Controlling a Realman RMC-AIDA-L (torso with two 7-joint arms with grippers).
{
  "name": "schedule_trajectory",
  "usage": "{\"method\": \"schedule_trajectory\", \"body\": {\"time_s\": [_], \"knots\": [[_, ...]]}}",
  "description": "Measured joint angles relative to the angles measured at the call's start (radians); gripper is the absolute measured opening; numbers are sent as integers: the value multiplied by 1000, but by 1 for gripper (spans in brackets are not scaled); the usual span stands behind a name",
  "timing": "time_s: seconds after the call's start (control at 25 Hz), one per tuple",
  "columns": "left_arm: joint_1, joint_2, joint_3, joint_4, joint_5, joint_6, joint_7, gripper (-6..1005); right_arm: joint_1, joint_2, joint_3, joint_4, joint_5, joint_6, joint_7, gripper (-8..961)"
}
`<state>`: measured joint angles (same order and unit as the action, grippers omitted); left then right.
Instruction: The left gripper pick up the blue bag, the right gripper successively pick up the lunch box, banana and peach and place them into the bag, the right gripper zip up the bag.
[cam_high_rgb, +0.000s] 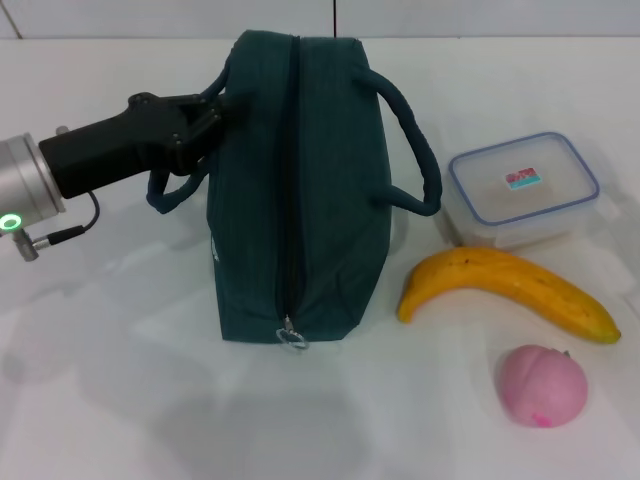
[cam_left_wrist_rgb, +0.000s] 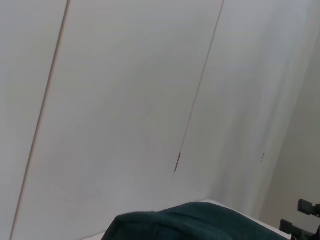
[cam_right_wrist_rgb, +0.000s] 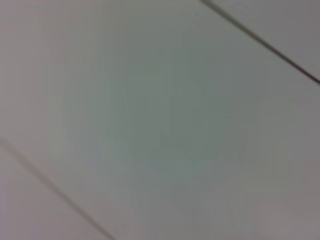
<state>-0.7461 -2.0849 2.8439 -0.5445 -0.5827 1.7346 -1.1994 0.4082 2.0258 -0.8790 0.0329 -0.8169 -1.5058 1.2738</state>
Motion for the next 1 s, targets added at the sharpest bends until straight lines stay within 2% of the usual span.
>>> {"method": "schedule_trajectory", "body": {"time_s": [0.2,0.44,1.0], "knots": [[0,-3,0,18,2,-17,16,40,15,3,-2,21,-1,99,177,666],[1,-1,0,34,3,-18,17,40,61,3,-5,52,-6,208,279,660],[0,0,0,34,-11,-17,22,37,191,2,-5,83,-45,373,396,648]]}}
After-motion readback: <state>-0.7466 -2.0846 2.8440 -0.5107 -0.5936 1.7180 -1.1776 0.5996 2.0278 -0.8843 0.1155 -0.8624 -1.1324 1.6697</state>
